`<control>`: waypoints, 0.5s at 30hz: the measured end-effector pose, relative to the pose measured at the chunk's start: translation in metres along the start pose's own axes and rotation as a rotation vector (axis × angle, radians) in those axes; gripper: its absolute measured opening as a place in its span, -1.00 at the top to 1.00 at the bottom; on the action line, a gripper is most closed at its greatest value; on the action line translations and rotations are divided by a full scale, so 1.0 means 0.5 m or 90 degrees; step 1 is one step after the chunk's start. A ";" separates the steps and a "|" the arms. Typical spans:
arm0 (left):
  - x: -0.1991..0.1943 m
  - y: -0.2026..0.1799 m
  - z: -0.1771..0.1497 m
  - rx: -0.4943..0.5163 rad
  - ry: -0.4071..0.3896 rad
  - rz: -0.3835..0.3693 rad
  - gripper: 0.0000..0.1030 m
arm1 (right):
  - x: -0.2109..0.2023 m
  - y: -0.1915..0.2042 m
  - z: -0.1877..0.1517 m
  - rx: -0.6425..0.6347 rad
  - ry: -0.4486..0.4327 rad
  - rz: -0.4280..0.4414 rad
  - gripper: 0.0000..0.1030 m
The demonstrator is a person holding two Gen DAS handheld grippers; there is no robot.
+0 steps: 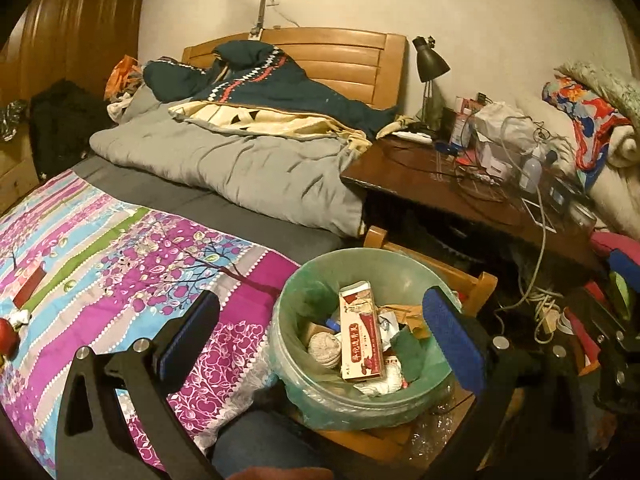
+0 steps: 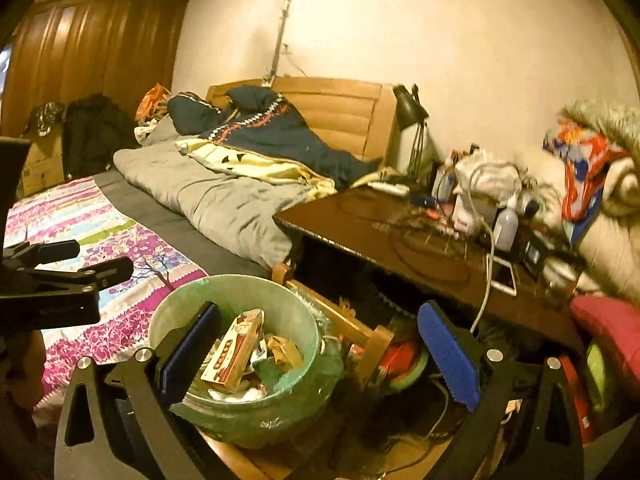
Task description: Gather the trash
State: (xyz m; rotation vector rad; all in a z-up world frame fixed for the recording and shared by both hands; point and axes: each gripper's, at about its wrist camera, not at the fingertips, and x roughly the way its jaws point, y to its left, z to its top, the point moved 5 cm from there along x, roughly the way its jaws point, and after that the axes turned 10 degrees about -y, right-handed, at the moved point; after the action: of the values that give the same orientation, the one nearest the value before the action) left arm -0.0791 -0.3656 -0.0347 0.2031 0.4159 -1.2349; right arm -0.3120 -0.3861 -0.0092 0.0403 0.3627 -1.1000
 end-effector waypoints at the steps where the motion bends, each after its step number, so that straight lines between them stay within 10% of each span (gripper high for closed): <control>1: -0.005 0.002 0.000 -0.001 -0.011 0.003 -0.90 | -0.005 0.004 0.001 -0.006 -0.011 -0.001 -0.91; 15: -0.030 -0.014 -0.001 0.023 -0.053 0.012 -0.90 | -0.026 -0.021 -0.009 0.014 -0.032 -0.011 -0.91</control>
State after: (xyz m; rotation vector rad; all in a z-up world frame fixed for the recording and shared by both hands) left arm -0.0896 -0.3545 -0.0281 0.1861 0.3194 -1.2285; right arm -0.3274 -0.3788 -0.0080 0.0296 0.3065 -1.1199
